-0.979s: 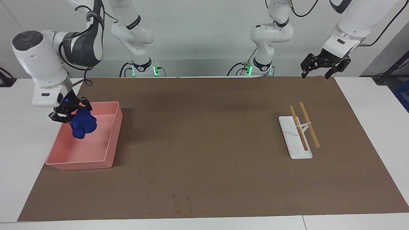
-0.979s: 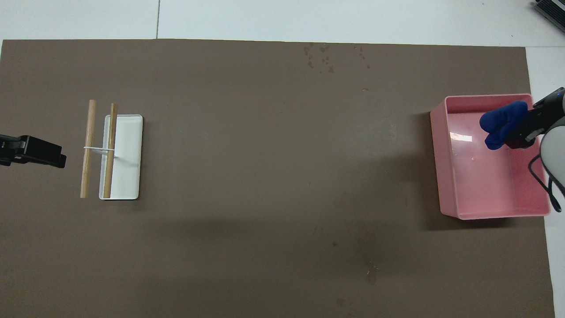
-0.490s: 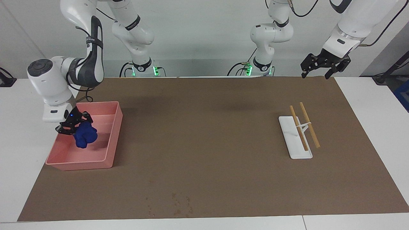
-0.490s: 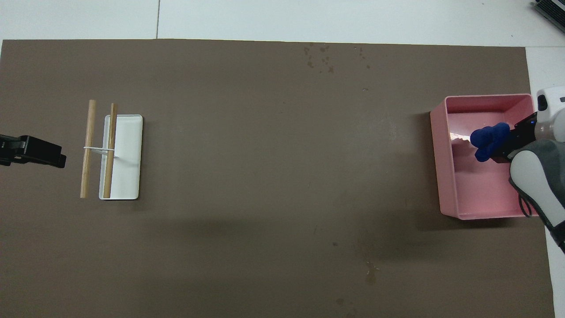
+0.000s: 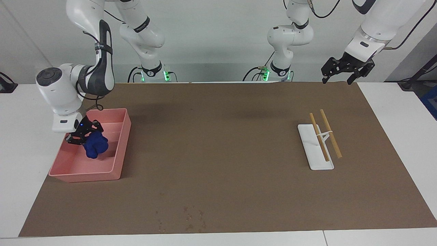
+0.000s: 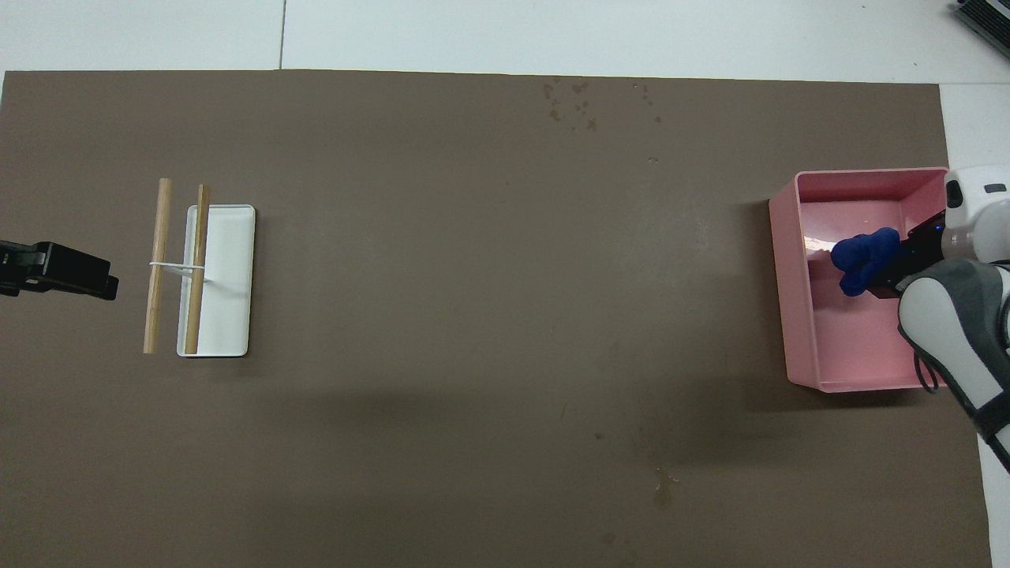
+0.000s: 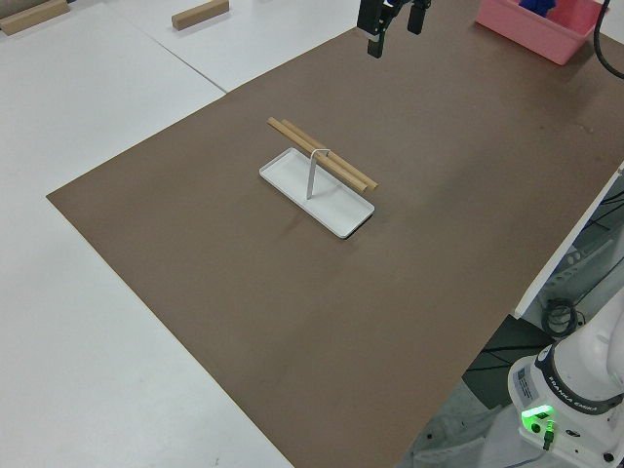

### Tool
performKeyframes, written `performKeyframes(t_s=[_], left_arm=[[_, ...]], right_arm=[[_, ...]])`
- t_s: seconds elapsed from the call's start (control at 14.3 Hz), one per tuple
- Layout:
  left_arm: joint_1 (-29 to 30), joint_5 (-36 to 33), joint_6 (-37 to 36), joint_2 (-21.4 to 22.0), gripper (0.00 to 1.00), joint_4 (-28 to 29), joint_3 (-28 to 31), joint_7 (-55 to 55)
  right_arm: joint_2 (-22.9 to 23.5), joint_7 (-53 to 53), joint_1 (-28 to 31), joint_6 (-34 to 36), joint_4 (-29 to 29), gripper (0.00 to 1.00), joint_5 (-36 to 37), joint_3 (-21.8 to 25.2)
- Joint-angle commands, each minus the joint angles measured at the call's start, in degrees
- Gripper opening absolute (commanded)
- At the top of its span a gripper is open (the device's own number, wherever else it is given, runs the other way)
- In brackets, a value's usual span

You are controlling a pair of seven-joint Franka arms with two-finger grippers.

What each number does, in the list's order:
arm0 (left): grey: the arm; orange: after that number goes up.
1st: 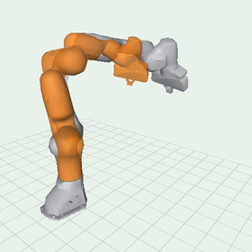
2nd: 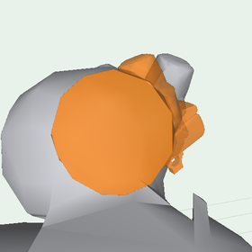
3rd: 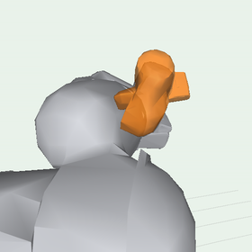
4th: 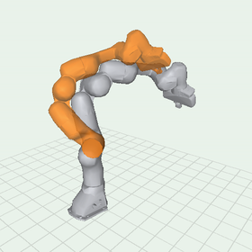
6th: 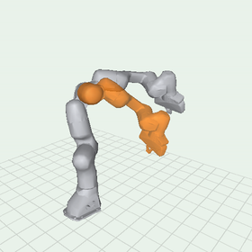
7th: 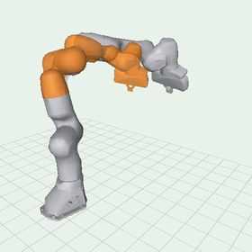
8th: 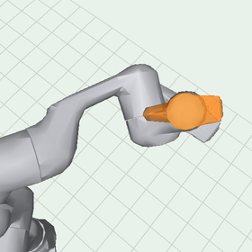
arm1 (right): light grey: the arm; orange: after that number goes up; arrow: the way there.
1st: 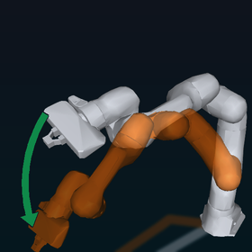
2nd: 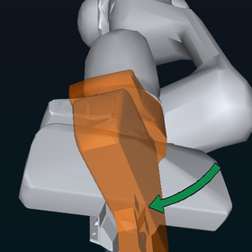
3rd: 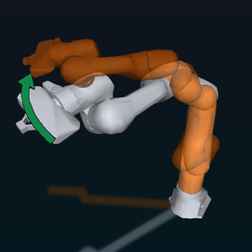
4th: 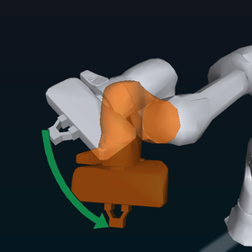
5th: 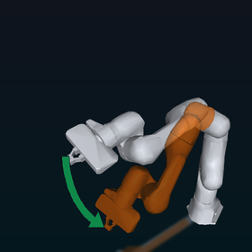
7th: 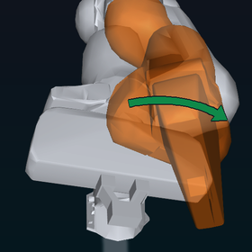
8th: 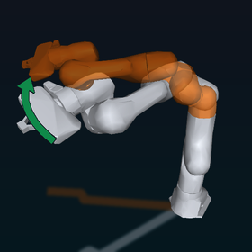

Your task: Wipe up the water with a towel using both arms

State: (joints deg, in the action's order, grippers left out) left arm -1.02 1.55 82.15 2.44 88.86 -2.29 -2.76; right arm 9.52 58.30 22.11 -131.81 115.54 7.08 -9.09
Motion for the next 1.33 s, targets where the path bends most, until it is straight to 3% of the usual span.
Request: performKeyframes(t_s=[0.0, 0.35, 0.91, 1.26], left_arm=[[-0.3, -0.7, 0.1, 1.3, 1.0, 1.4, 0.3, 0.0], [-0.3, -0.8, 0.1, 1.3, 1.0, 1.4, 0.3, 0.0], [-0.3, -0.8, 0.1, 1.3, 1.0, 1.4, 0.3, 0.0], [-0.3, -0.8, 0.1, 1.4, 1.0, 1.4, 0.3, 0.0]], right_arm=[[-1.0, -1.8, 0.7, -0.7, 1.1, 1.0, 0.9, -0.8], [-2.0, -5.1, -0.4, 1.8, 0.3, 1.0, 0.6, -1.1], [-10.2, -28.4, -11.7, 21.9, -7.4, 1.0, -2.4, -1.2], [-15.3, -35.5, -12.6, 29.8, -10.3, 1.0, -8.2, -2.2]])
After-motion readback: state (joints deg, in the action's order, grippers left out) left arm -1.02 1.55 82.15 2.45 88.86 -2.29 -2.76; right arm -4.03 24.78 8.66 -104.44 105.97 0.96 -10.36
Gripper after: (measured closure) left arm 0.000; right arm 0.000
